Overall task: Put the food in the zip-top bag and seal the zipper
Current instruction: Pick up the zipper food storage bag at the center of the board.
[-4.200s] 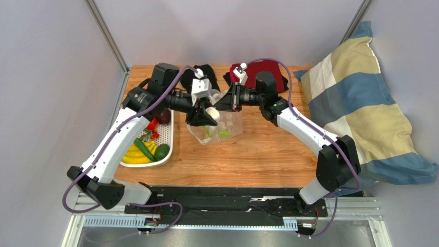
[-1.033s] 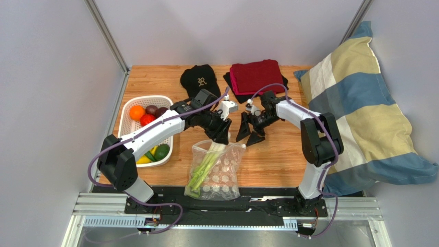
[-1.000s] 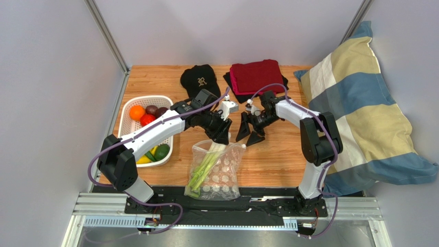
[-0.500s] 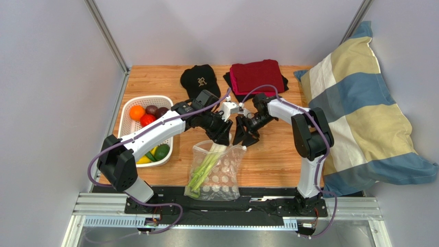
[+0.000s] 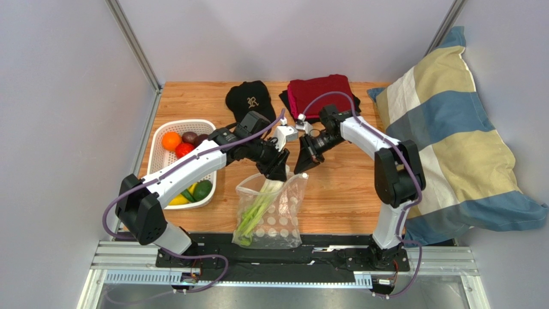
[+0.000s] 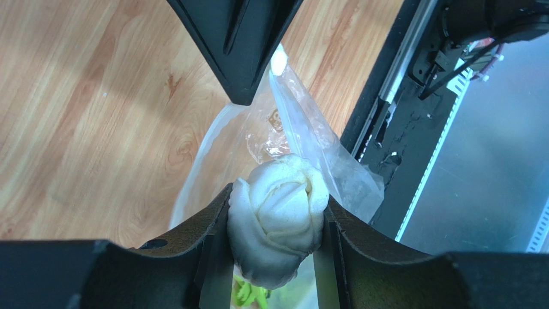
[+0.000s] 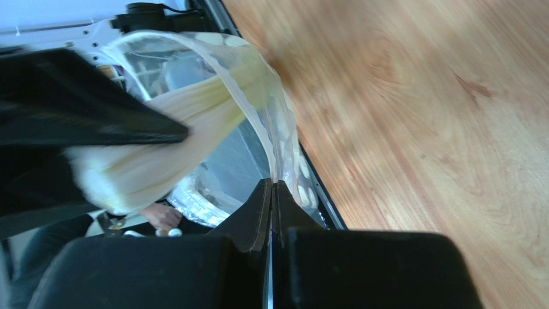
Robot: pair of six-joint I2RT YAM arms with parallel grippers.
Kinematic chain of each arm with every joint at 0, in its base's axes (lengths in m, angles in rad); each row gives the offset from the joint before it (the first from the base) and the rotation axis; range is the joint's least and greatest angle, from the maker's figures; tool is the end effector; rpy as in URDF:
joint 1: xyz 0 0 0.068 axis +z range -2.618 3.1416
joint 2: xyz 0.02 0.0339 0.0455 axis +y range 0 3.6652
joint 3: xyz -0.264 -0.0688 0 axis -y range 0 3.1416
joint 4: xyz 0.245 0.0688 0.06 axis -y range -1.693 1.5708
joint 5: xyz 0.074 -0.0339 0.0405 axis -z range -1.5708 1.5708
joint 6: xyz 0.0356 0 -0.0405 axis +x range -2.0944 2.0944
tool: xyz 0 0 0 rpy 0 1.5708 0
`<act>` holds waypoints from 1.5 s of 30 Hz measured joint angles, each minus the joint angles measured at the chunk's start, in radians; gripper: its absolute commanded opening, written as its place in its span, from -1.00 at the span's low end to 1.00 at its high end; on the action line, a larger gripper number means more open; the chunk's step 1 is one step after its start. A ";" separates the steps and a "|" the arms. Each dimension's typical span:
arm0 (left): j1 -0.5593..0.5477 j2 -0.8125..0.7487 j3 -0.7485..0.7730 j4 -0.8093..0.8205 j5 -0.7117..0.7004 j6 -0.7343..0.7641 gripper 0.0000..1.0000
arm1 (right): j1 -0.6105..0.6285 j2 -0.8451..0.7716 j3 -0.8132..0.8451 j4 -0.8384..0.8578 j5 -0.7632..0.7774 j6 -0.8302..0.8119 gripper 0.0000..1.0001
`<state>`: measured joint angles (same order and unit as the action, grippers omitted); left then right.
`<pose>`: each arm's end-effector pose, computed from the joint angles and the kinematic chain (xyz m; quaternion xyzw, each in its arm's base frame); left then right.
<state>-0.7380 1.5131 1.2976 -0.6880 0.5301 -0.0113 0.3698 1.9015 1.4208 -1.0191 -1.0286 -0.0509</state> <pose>0.2259 -0.2298 0.3010 0.4043 0.8218 -0.3460 0.2036 0.3221 0.1576 0.2110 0.1988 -0.8473 -0.4903 0.0476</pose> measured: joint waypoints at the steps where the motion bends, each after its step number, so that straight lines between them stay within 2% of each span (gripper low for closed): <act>1: 0.000 -0.005 0.000 0.000 0.006 0.009 -1.00 | 0.000 -0.027 0.007 0.000 -0.005 0.000 -1.00; 6: 0.000 -0.012 0.001 -0.003 0.039 0.060 -1.00 | 0.014 -0.165 0.062 0.006 -0.029 0.001 -1.00; 11: -0.001 -0.024 0.001 -0.018 0.053 0.100 -0.87 | 0.041 -0.230 0.079 0.006 -0.036 0.001 -1.00; 14: -0.009 -0.029 0.001 -0.028 0.050 0.125 -0.61 | 0.053 -0.239 0.079 0.006 -0.035 0.001 -1.00; 17: -0.023 -0.032 0.001 -0.035 0.051 0.152 -0.25 | 0.066 -0.247 0.079 0.006 -0.026 -0.002 -1.00; 18: -0.026 -0.034 0.001 -0.038 0.057 0.160 -0.02 | 0.071 -0.253 0.078 0.006 -0.020 -0.003 -1.00; 20: -0.028 -0.048 0.001 -0.050 0.076 0.188 0.17 | 0.077 -0.269 0.078 0.006 -0.013 -0.006 -1.00; 22: -0.028 -0.076 0.001 -0.069 0.098 0.220 0.52 | 0.082 -0.283 0.078 0.007 -0.011 -0.007 -1.00; 26: -0.028 -0.134 0.003 -0.133 0.132 0.293 0.97 | 0.085 -0.304 0.078 0.014 -0.011 -0.009 -1.00; 32: -0.028 -0.161 0.002 -0.236 0.134 0.366 0.98 | 0.090 -0.343 0.065 0.036 -0.008 -0.038 -1.00; 45: -0.030 -0.394 -0.069 -0.360 0.040 0.493 0.94 | 0.113 -0.406 0.011 0.081 0.003 -0.067 -1.00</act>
<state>-0.7681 1.1187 1.2285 -1.0477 0.5705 0.4816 0.4831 1.4956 1.4315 -0.9379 -1.0252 -0.1181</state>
